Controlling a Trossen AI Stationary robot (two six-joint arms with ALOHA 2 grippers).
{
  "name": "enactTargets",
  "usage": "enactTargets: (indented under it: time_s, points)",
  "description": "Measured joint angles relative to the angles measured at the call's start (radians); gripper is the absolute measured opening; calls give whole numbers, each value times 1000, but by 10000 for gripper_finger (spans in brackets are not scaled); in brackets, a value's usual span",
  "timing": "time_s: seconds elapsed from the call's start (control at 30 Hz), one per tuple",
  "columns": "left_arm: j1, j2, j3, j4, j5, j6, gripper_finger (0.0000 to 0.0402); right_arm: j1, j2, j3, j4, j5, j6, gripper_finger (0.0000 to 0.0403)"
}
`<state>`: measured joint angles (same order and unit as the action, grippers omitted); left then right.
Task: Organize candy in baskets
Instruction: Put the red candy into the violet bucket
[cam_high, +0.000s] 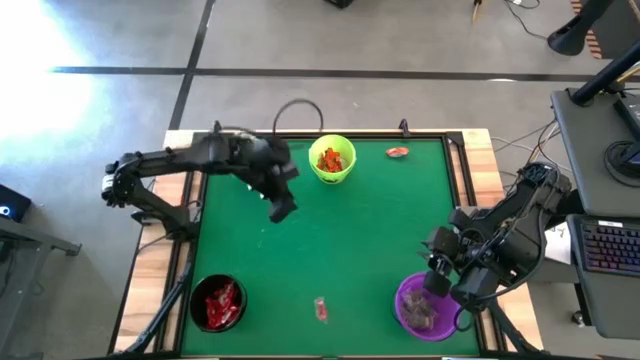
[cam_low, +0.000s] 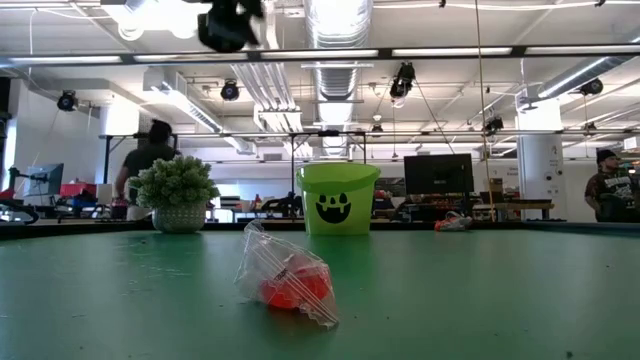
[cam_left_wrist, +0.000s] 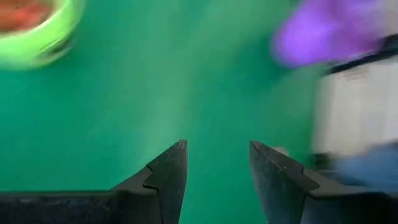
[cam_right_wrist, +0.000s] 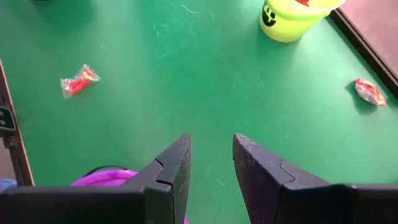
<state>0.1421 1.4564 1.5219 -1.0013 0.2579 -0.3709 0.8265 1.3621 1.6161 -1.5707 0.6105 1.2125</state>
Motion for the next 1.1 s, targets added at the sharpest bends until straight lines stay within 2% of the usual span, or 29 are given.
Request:
enactTargets:
  time_s: [0.07,0.23,0.37,0.5,0.87,1.0,1.1]
  points:
    - [-30,26,-5,-56,-102,-36,154,-4,0,0,0,4,11,111]
    - [-102,92,-4,-35,-142,-233,154,-22,0,0,0,25,20,109]
    - [-174,152,-4,-37,-206,-327,154,-47,-1,0,0,86,72,109]
    - [-232,200,-4,-34,-218,-359,154,-68,-1,0,-1,135,71,107]
    - [-398,293,-4,-2,-234,-605,154,-85,-2,9,0,115,94,108]
    - [-456,326,-4,41,-283,-731,154,-89,-16,11,0,115,-4,116]
    - [-491,335,-4,117,-351,-846,154,-94,-33,12,-1,115,-137,123]
